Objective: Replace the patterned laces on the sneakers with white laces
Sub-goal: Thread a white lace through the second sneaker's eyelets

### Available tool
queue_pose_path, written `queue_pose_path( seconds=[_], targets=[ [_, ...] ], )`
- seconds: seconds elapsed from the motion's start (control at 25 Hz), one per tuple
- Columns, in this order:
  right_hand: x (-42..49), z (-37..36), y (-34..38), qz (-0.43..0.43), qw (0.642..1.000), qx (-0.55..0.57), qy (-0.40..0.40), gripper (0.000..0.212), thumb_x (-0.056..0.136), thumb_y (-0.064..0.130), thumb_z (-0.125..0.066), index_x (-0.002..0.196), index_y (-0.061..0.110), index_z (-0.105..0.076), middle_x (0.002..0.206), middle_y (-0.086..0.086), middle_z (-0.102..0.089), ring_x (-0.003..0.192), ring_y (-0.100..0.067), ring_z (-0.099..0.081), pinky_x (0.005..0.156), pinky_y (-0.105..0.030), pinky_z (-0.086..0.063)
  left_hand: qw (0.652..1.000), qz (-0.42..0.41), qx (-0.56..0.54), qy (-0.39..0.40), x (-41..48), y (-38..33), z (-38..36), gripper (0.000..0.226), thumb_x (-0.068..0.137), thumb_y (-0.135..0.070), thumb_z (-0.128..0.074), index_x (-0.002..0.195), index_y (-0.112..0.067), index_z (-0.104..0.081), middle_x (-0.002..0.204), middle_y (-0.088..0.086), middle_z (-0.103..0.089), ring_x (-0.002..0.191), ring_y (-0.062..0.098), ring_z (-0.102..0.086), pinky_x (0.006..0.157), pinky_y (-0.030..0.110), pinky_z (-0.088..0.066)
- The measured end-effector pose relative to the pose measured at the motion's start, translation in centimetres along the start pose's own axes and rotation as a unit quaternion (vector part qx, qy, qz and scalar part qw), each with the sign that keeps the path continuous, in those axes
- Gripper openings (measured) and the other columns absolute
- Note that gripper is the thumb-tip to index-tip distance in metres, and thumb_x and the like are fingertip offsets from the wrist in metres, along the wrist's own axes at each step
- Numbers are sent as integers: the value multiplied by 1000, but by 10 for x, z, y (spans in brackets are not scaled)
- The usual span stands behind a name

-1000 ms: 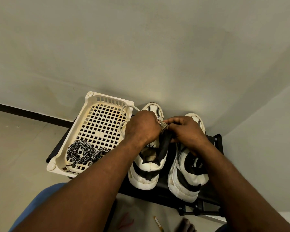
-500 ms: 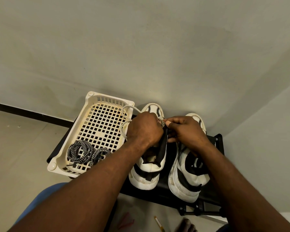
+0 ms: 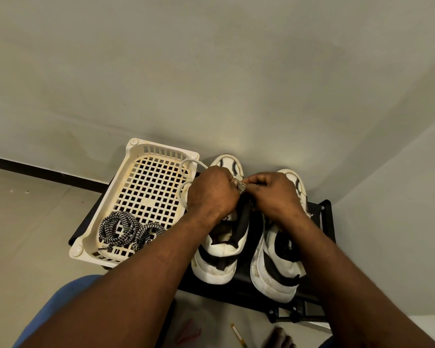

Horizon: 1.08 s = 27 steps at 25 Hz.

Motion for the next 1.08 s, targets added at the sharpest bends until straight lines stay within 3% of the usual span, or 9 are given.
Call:
queue_pose_path(
  seconds=[0.12, 0.24, 0.4, 0.56, 0.72, 0.8, 0.88, 0.96, 1.08],
  targets=[
    [0, -2, -5, -11, 999, 44, 10, 21, 92, 14, -67, 91, 28, -83, 76, 5, -78, 76, -22, -76, 72, -41, -66, 999, -43, 17, -7, 1, -3, -2, 22, 97, -32, -61, 108, -19, -75, 108, 1, -68, 97, 25, -66, 72, 33, -47],
    [-2, -5, -5, -15, 997, 79, 17, 15, 95, 20, -70, 94, 28, -82, 79, 8, -78, 74, -11, -75, 65, -28, -63, 999, -21, 17, -20, 0, -2, -1, 21, 95, -33, -64, 106, -20, -76, 104, 1, -70, 94, 26, -68, 69, 33, -46],
    [1, -7, -10, -69, 988, 139, 23, 18, 101, 21, -63, 96, 23, -80, 88, -3, -79, 81, -24, -78, 73, -42, -67, 999, 39, -17, 17, 6, 8, -3, 20, 95, -39, -69, 94, -21, -78, 92, 2, -75, 89, 26, -70, 74, 35, -56],
    [8, -12, -10, -45, 997, 67, 8, 13, 100, 24, -67, 92, 25, -76, 82, 0, -76, 77, -21, -76, 64, -39, -66, 990, 59, -112, 60, 11, 15, -1, 14, 94, -31, -69, 88, -25, -81, 93, -4, -78, 88, 19, -71, 81, 33, -57],
    [15, -21, -6, -9, 1000, 25, -6, 15, 98, 34, -70, 87, 23, -70, 78, 5, -71, 76, -19, -68, 70, -35, -56, 988, 42, -115, 95, 8, 10, 6, 18, 87, -21, -65, 93, -23, -82, 89, 0, -78, 84, 18, -70, 80, 35, -58],
    [15, -20, -1, 8, 999, -32, -26, 18, 101, 34, -66, 88, 22, -67, 78, 9, -66, 76, -12, -61, 65, -29, -43, 991, 13, -77, 107, 1, 7, 9, 25, 83, -26, -67, 105, -27, -79, 97, -1, -76, 90, 19, -69, 82, 39, -59],
    [11, -9, 8, 51, 992, -68, -98, 19, 104, 32, -61, 89, 21, -64, 81, 10, -65, 76, -9, -60, 65, -30, -41, 994, -29, 11, 101, -2, 6, 8, 37, 82, -28, -67, 119, -30, -71, 110, 2, -68, 99, 25, -66, 83, 42, -58],
    [6, 9, 18, 74, 984, 46, -155, 20, 107, 29, -55, 92, 19, -65, 87, 4, -73, 83, -14, -69, 72, -34, -53, 995, -48, 47, 75, -2, 6, 8, 39, 83, -21, -67, 121, -27, -63, 115, 4, -59, 102, 29, -63, 79, 40, -54],
    [5, 21, 23, 44, 929, 362, -69, 20, 112, 24, -44, 99, 17, -57, 91, -1, -78, 85, -21, -76, 73, -33, -58, 995, -59, 77, 30, -1, 6, 11, 42, 85, -19, -69, 122, -22, -50, 119, 8, -49, 90, 33, -63, 67, 37, -45]
  ],
)
Point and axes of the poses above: each hand's wrist, its own x-axis towards the middle knuckle, its own z-axis out of the back of the hand, y = z × x, the point moved 5 cm from there along x, towards the middle knuckle
